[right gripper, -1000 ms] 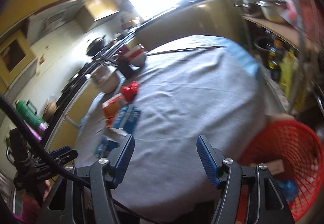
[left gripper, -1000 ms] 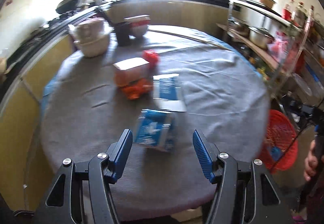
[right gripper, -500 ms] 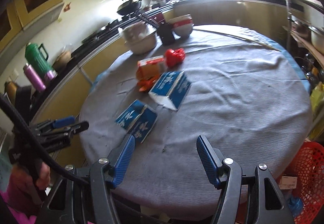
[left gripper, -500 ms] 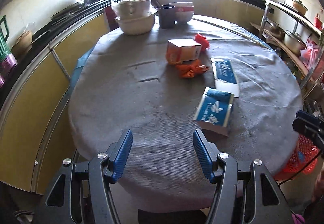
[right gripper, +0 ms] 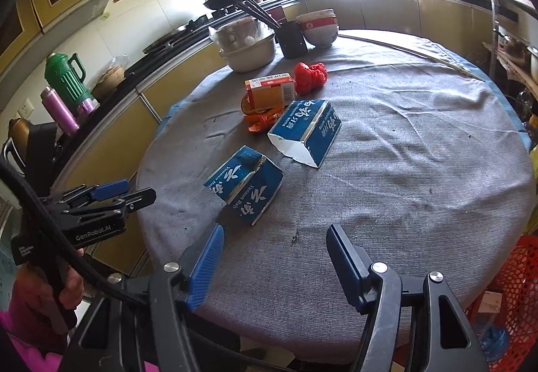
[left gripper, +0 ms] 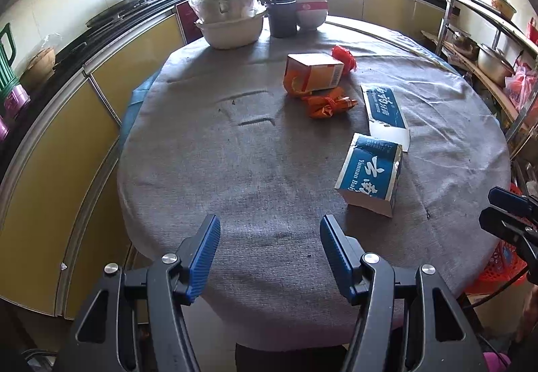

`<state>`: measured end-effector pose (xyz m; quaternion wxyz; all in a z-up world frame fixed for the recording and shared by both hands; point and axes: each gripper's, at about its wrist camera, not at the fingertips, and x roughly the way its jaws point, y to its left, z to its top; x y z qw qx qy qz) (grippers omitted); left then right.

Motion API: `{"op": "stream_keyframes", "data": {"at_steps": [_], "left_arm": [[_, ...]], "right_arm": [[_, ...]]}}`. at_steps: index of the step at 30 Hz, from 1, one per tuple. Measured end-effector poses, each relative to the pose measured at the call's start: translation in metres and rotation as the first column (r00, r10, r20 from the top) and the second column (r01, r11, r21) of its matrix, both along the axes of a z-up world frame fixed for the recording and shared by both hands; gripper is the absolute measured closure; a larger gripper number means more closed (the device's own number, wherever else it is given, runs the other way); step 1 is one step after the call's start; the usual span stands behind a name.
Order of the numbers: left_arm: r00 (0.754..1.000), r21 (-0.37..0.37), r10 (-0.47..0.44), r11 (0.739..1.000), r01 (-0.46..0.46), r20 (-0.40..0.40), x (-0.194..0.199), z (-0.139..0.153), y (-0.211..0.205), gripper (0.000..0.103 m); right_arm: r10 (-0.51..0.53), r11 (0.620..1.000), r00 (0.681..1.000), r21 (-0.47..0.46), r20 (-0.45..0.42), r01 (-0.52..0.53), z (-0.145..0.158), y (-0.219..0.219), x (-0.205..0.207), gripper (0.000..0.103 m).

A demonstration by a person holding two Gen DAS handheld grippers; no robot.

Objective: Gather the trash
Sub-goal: 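Grasp the blue toothpaste carton with the right tool while the left tool approaches the blue Yunnan Baiyao box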

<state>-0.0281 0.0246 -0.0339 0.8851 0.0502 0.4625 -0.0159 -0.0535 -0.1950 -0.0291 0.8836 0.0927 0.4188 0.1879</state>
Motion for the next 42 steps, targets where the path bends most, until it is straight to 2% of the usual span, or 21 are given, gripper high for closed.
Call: {"op": "stream_keyframes", "data": {"at_steps": [17,24,28,32,42], "left_arm": [[0.997,-0.006,-0.040,0.999,0.039,-0.065,0.021,-0.016,-0.017,0.040],[0.993,-0.027,-0.064,0.998,0.061,-0.098,0.029,-0.022,-0.022,0.040],[0.990,-0.069,-0.082,0.995,0.074,-0.114,0.032,-0.024,-0.022,0.040],[0.984,-0.143,-0.119,0.985,0.100,-0.131,0.033,-0.026,-0.020,0.040],[0.978,-0.256,-0.157,0.959,0.118,-0.135,0.034,-0.027,-0.014,0.040]], "right_arm": [[-0.043,0.998,0.997,0.048,-0.065,0.046,-0.018,-0.013,0.025,0.035],[-0.075,0.992,0.991,0.095,-0.107,0.085,-0.016,-0.017,0.062,0.035],[-0.079,0.989,0.987,0.116,-0.139,0.095,-0.012,-0.010,0.096,0.033],[-0.070,0.988,0.978,0.118,-0.197,0.095,-0.014,0.001,0.130,0.031],[-0.194,0.977,0.927,0.016,-0.322,0.210,-0.029,0.022,0.189,0.030]]}}
